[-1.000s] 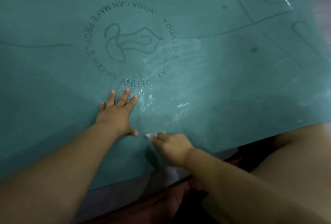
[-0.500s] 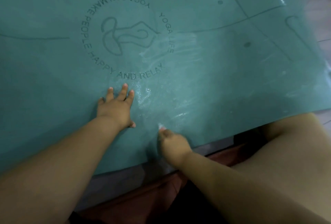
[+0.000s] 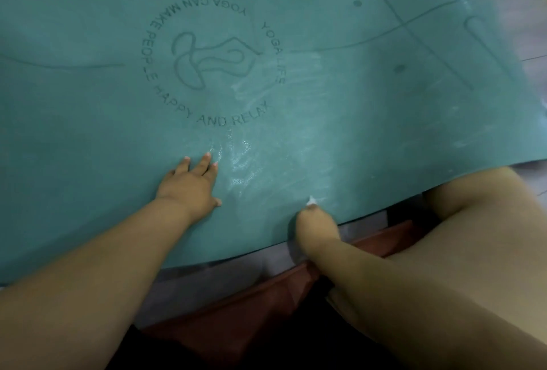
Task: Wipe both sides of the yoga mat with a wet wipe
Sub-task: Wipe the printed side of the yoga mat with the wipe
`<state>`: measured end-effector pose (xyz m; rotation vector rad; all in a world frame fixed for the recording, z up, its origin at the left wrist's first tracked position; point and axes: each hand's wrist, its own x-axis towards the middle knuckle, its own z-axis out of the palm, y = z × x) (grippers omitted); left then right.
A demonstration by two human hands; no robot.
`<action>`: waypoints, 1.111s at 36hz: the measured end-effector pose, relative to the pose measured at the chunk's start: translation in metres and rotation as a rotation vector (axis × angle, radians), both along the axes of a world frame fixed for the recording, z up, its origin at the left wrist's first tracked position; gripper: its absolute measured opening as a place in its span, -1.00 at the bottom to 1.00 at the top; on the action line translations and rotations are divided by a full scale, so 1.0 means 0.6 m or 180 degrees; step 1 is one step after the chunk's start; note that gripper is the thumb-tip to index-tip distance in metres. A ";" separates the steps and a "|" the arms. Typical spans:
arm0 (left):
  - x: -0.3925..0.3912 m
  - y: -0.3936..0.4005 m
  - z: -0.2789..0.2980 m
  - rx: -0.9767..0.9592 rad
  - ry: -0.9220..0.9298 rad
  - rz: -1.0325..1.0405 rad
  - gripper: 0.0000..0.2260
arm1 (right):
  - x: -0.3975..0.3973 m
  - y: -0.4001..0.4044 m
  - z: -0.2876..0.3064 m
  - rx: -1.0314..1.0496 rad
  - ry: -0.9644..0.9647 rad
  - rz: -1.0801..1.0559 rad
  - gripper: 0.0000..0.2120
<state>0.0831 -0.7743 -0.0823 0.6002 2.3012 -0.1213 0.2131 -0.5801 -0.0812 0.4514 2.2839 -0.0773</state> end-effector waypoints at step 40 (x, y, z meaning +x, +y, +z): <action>0.039 -0.151 -0.015 -0.0071 0.0097 -0.0056 -0.11 | -0.069 -0.041 -0.052 -0.1113 0.1494 0.0857 -0.52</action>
